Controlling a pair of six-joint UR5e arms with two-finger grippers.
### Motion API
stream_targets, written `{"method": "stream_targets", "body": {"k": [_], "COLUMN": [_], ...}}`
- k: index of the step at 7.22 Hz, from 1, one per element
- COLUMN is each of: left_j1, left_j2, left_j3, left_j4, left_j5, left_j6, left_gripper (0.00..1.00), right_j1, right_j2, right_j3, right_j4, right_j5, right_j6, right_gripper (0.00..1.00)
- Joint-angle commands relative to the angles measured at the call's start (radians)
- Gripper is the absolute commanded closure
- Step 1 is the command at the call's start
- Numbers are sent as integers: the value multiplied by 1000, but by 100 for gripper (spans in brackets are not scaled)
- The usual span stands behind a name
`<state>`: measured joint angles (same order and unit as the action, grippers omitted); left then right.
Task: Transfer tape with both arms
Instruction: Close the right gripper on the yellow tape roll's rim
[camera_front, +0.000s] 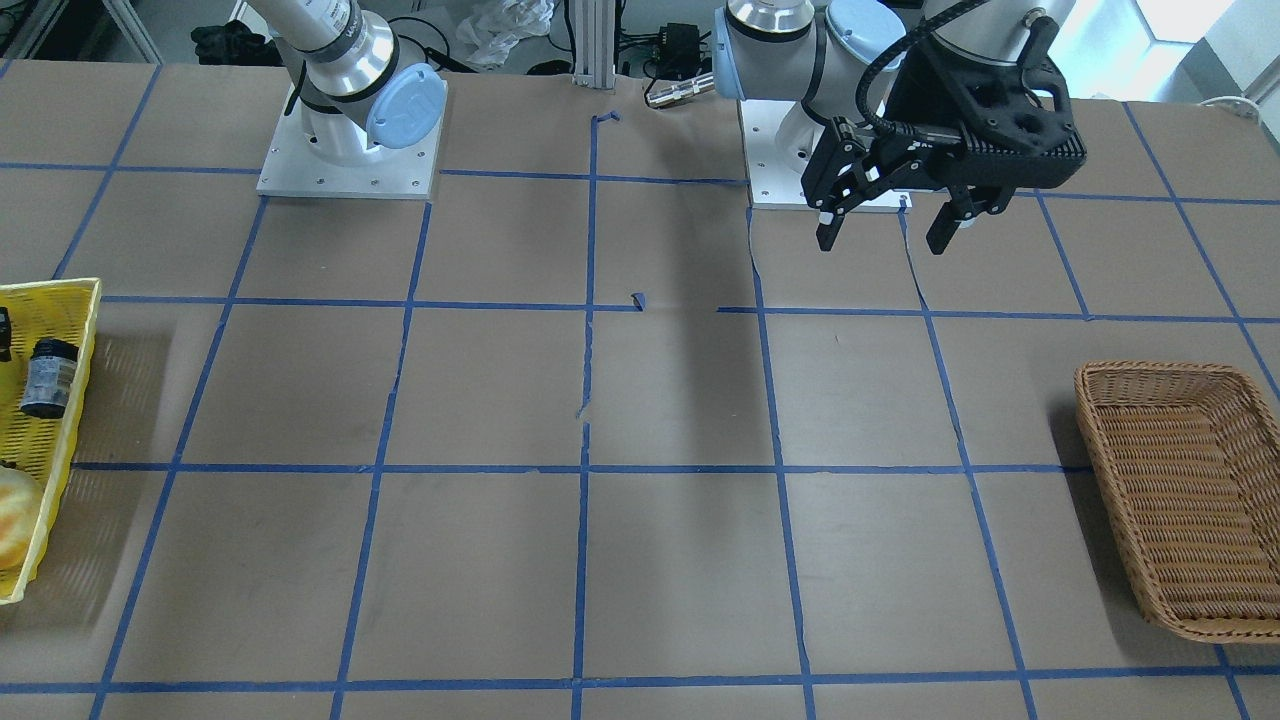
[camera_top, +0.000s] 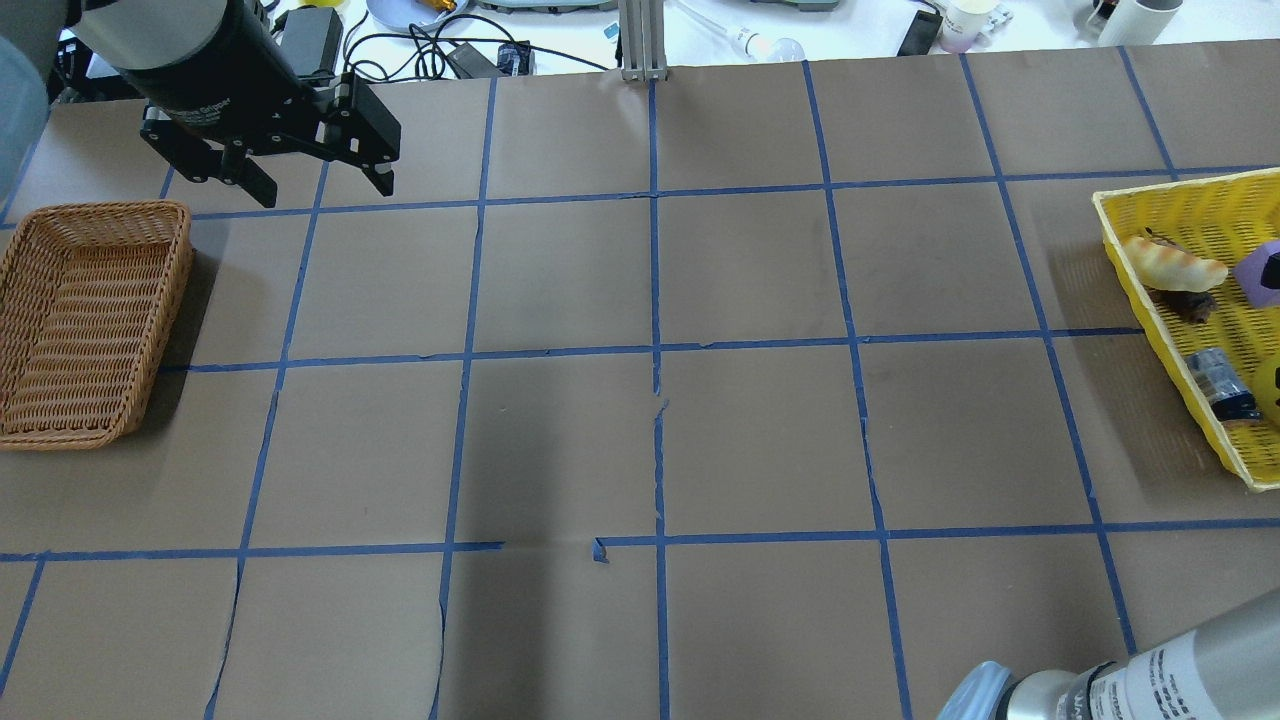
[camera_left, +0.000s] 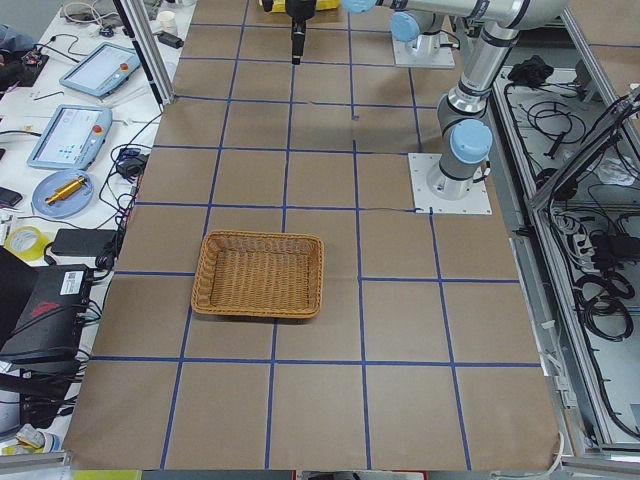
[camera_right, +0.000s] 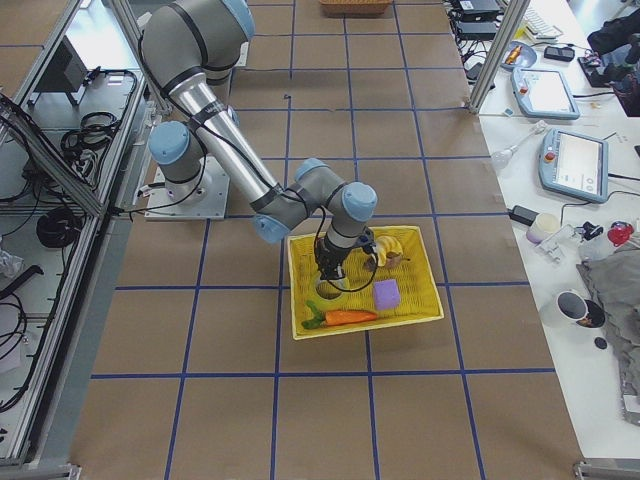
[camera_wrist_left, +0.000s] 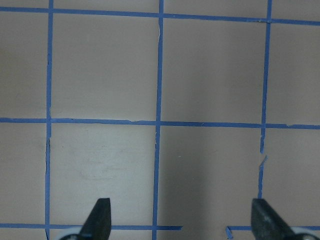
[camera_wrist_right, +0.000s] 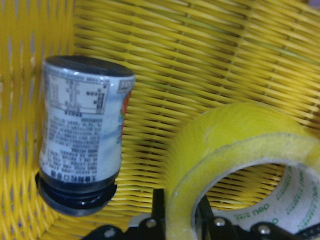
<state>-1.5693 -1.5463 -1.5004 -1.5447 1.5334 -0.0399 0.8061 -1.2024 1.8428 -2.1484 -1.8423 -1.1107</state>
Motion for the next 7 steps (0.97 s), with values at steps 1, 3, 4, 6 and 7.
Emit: {"method": "stream_targets", "body": {"k": [1,3,4,6,7], "left_j1": [0,2,3,2,2], "left_j2": [0,2,3,3,3], "left_j3": [-1,0,0,-1,-1], "left_j4": [0,0,0,0,0], "left_j5": [-1,4,5,5,5], "left_j6": [0,0,0,0,0], "left_gripper": [0,0,0,0,0], "right_j1": [7,10,21,217,370], "right_j2": [-80,-140,-184,-284,-279], "right_j3": [-2,-4,-7,-42,-62], "right_j4": [27,60,120,290,303], "right_j5": [-11,49,76,136,184], "right_j6": [5,50,101,395,599], "right_gripper": [100,100,100,100,100]}}
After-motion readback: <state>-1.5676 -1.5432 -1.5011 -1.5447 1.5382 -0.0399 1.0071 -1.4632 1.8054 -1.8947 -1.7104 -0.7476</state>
